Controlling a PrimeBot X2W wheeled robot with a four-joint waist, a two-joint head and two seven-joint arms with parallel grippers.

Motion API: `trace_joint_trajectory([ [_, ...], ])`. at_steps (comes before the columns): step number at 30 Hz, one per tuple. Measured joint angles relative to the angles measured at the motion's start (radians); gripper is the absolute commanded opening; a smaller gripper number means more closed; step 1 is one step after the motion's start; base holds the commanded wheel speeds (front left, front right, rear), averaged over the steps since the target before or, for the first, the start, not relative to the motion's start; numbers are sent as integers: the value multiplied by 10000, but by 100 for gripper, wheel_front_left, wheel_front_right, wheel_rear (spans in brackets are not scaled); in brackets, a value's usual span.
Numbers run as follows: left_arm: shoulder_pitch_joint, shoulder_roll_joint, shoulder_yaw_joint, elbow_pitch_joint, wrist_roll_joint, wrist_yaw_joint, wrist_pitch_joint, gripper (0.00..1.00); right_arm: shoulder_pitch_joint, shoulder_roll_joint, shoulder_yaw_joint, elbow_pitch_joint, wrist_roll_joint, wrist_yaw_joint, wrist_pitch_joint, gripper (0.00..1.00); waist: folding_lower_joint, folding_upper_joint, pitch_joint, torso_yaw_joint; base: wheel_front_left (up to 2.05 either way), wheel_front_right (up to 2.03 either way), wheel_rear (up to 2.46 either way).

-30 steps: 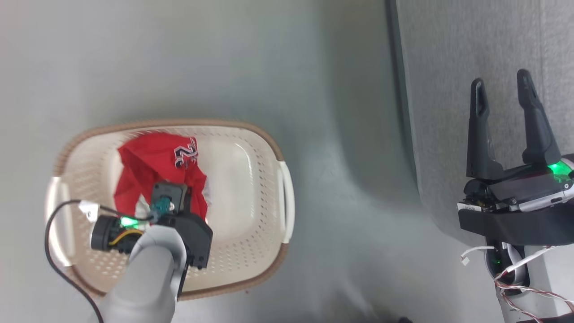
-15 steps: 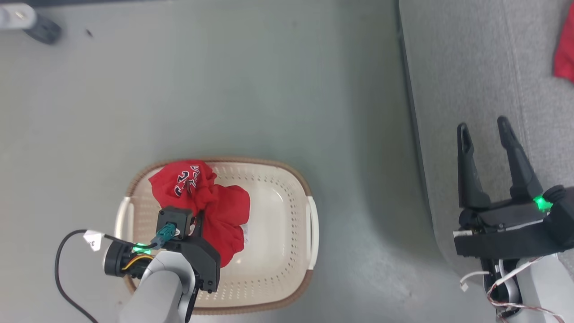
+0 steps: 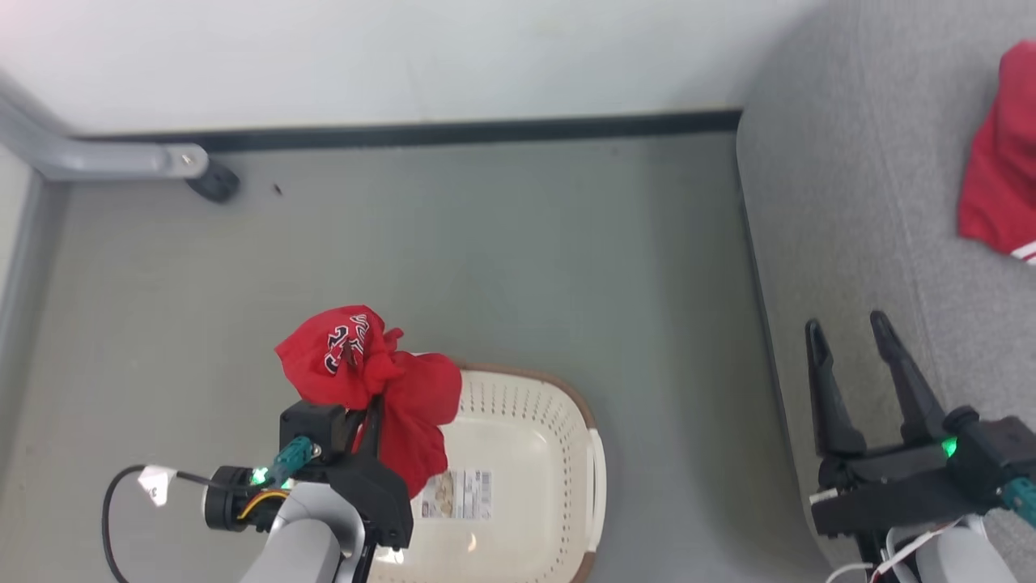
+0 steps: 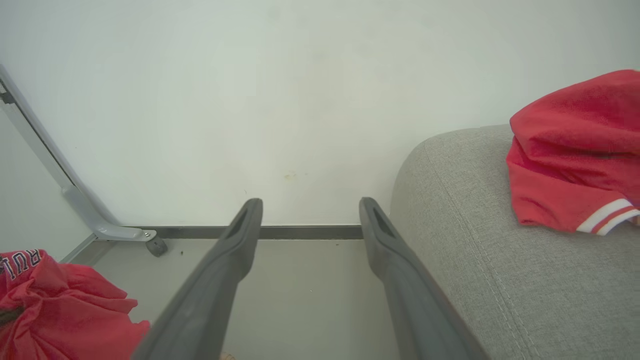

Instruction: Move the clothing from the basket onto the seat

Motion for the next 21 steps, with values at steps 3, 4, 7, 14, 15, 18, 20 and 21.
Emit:
trace_joint_trajectory([
  [3,284,8,56,-616,17,73,0,0,289,0,-4,63,0,0,0,100,-1,0,-450,109,0,0,0],
  [4,327,21,61,-826,36,73,0,0,394,2,0,79,0,0,0,100,0,0,-595,143,0,0,0],
  [7,396,46,82,-1319,111,71,-2,0,571,10,13,142,0,0,0,100,-1,0,-878,210,0,0,0],
  [14,884,276,54,-2836,318,-48,-2,0,947,128,219,282,0,0,0,100,0,0,-1778,380,0,0,0],
  [15,954,288,31,-3037,385,-123,-2,0,1023,151,251,293,0,0,0,100,0,1,-1899,393,0,0,0],
  [18,1232,286,-132,-3810,577,-299,-4,0,1331,198,360,345,0,0,0,100,0,1,-2349,408,0,0,0],
  [20,1417,284,-236,-4165,625,-476,-4,0,1499,230,418,345,0,0,0,100,0,1,-2558,396,0,0,0],
  [21,1522,280,-278,-4320,631,-537,-4,0,1569,253,454,336,0,0,2,100,0,0,-2655,384,0,0,0],
])
